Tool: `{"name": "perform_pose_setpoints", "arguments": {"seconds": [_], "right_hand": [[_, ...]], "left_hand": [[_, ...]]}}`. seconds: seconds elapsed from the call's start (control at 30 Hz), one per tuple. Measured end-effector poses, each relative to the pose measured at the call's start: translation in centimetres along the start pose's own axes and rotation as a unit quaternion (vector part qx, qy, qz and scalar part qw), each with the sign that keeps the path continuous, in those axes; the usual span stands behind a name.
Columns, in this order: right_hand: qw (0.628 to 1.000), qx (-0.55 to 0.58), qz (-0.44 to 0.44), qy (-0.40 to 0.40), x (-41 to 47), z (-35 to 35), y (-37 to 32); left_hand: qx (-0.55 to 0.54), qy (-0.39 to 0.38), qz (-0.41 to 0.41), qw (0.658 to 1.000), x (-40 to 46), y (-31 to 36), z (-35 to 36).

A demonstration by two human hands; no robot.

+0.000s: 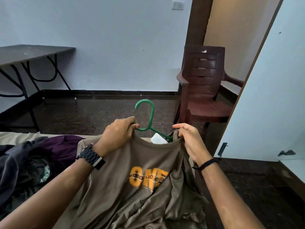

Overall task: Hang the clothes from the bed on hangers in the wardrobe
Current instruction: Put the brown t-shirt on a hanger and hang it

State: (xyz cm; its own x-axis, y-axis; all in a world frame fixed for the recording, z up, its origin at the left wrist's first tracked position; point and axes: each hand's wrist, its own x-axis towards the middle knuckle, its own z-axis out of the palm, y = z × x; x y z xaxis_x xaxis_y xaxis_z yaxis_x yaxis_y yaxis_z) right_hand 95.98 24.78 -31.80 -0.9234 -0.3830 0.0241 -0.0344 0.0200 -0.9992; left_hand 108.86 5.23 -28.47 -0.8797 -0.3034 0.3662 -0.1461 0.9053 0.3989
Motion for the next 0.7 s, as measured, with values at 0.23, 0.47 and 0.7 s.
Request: {"name": "perform_pose_setpoints", "arguments": {"seconds": [0.23, 0.47, 0.7], "right_hand": [[0.966, -0.159, -0.147, -0.140, -1.2, -1.0, -4.7], [0.886, -0.364, -0.286, 0.018, 0.7, -4.5, -14.6], [0.833, -0.458, -0.301, -0.083, 0.0, -6.1, -24.5]], "left_hand": [[-0.060, 0.089, -0.013, 0.994, 2.2, 0.8, -3.1], [-0.143, 0.154, 0.049, 0.976, 7.0, 2.6, -9.5], [-0.157, 0.219, 0.117, 0.956, 10.1, 6.6, -16.7]]}}
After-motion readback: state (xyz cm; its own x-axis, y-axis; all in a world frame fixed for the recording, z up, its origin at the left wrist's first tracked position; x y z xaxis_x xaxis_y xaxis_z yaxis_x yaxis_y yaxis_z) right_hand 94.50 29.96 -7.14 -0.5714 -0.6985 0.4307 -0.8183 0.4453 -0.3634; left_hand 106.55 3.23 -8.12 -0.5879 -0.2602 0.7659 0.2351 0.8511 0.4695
